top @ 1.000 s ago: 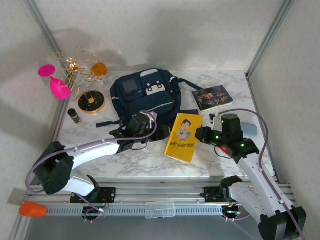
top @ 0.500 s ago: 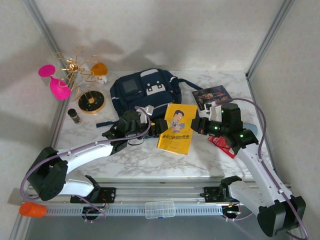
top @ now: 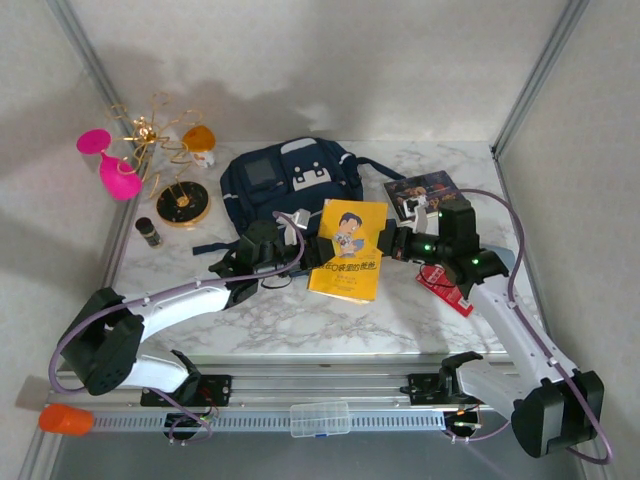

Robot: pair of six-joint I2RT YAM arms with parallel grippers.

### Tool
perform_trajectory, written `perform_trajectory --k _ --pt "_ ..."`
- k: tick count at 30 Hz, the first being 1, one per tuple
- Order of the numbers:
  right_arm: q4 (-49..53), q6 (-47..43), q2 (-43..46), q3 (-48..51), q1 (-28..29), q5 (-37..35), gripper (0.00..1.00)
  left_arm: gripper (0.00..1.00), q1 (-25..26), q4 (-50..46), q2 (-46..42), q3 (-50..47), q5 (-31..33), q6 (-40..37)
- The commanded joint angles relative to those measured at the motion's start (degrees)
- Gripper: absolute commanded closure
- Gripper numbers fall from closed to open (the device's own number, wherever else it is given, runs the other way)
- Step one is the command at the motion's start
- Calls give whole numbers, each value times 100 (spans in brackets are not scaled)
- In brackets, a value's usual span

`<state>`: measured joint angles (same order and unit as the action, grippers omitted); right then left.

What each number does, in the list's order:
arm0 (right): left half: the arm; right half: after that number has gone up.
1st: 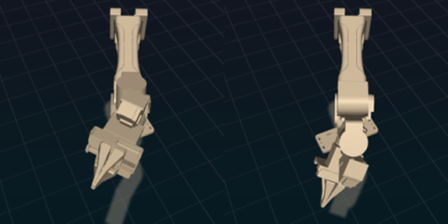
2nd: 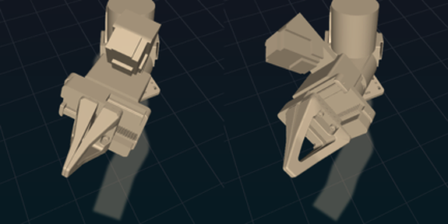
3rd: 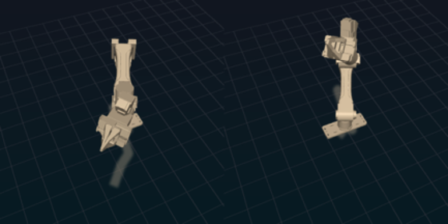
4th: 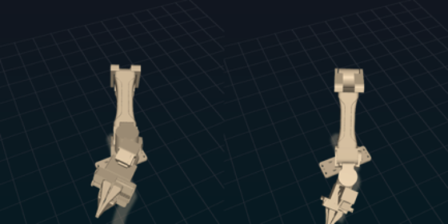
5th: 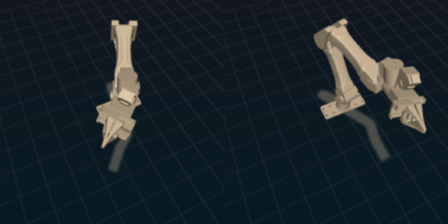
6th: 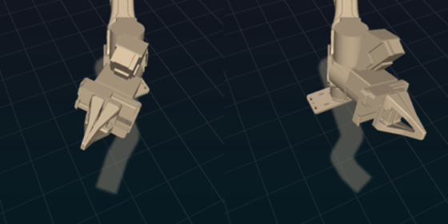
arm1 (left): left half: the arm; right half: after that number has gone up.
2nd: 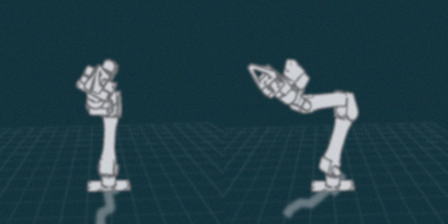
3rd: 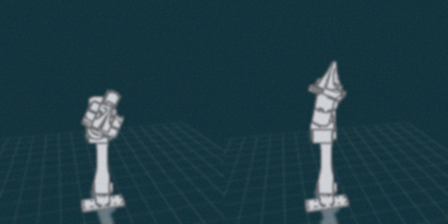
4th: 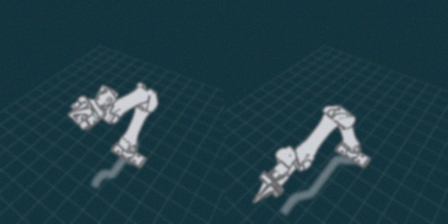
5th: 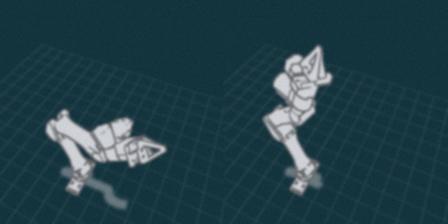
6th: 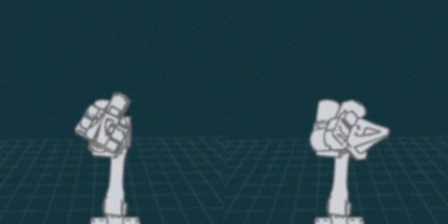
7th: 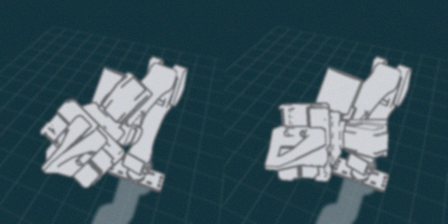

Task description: Pack books, pencil case, and school supplies into a backpack

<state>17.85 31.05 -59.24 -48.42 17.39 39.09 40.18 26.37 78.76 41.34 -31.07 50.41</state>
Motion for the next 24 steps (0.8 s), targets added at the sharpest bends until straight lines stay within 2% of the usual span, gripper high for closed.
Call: perform_trajectory --k 1,3,5,7,12,16,20,24 --pt "-376 -138 -144 -172 -25 116 100 73 121 536 6 145 -242 74" --pt "-326 -194 -225 -177 -33 73 99 81 128 515 32 176 -226 58" --pt "-341 -201 -238 -144 -42 18 87 91 121 492 49 212 -169 62" --pt "-312 -221 -237 -102 -63 -61 76 96 121 505 73 269 -107 102" --pt "209 -275 -149 26 -202 -599 29 100 116 1022 60 315 40 514" --pt "240 -130 80 337 -324 -144 2 100 121 1683 191 409 15 962" --pt "46 69 136 590 -354 478 1 100 121 2231 388 544 -31 1358" --pt "-911 706 107 962 -359 1368 1 100 164 2756 574 635 -36 1723"
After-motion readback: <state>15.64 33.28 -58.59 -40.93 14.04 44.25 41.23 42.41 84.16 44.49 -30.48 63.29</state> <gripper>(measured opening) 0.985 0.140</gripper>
